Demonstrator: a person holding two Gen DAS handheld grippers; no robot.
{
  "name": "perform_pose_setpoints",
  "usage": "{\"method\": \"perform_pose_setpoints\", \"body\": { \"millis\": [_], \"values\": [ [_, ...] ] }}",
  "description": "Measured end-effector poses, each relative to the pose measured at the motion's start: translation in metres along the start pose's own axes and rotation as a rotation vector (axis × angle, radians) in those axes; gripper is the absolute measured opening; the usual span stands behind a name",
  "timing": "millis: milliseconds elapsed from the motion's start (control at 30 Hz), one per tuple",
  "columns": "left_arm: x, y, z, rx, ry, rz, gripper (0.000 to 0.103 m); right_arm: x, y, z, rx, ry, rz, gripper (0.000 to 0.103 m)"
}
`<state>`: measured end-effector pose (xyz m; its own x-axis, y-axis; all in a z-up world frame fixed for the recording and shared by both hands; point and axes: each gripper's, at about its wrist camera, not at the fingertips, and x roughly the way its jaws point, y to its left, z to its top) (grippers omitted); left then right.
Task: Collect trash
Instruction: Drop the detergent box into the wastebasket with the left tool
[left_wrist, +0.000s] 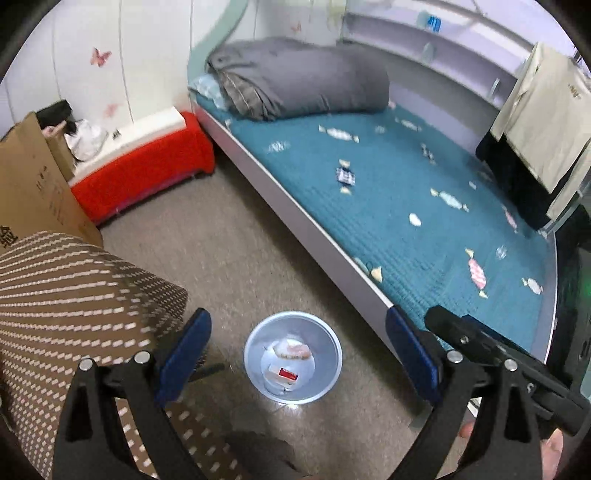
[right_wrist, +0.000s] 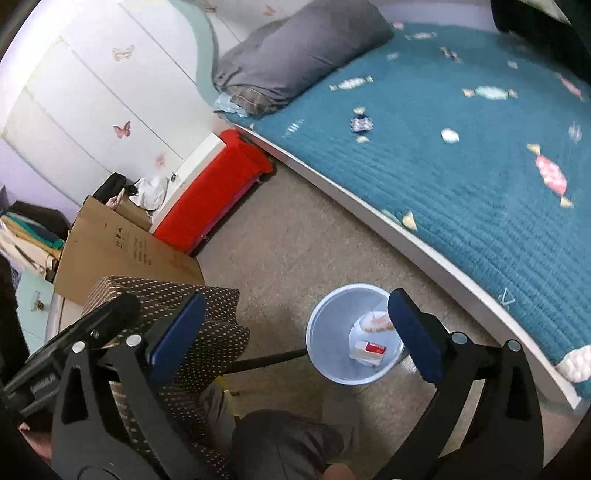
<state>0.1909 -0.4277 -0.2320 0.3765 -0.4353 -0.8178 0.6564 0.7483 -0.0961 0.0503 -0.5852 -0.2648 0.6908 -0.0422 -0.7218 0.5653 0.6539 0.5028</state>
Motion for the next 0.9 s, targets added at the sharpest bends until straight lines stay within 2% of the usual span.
{"method": "perform_pose_setpoints", "body": {
  "millis": [200,367,633,900],
  "values": [
    [-0.059,0.014,-0.014,-0.011,-0.107,0.047,0.094,-0.038,0.054,-0.005,-0.107,-0.077,0.0,0.097],
    [-0.107,0.04,-0.029,-0.05,-0.178,0.085,0.094,-0.061,0.103,-0.016,-0.229,-0.109,-0.01,0.097],
    [-0.171,0.089,-0.062,-0.13,-0.261,0.134,0.094,-0.076,0.173,-0.043,-0.402,-0.084,0.054,0.097],
    [-0.223,0.145,-0.104,-0.212,-0.326,0.233,0.094,-0.078,0.239,-0.083,-0.531,-0.043,0.164,0.097]
  ]
}}
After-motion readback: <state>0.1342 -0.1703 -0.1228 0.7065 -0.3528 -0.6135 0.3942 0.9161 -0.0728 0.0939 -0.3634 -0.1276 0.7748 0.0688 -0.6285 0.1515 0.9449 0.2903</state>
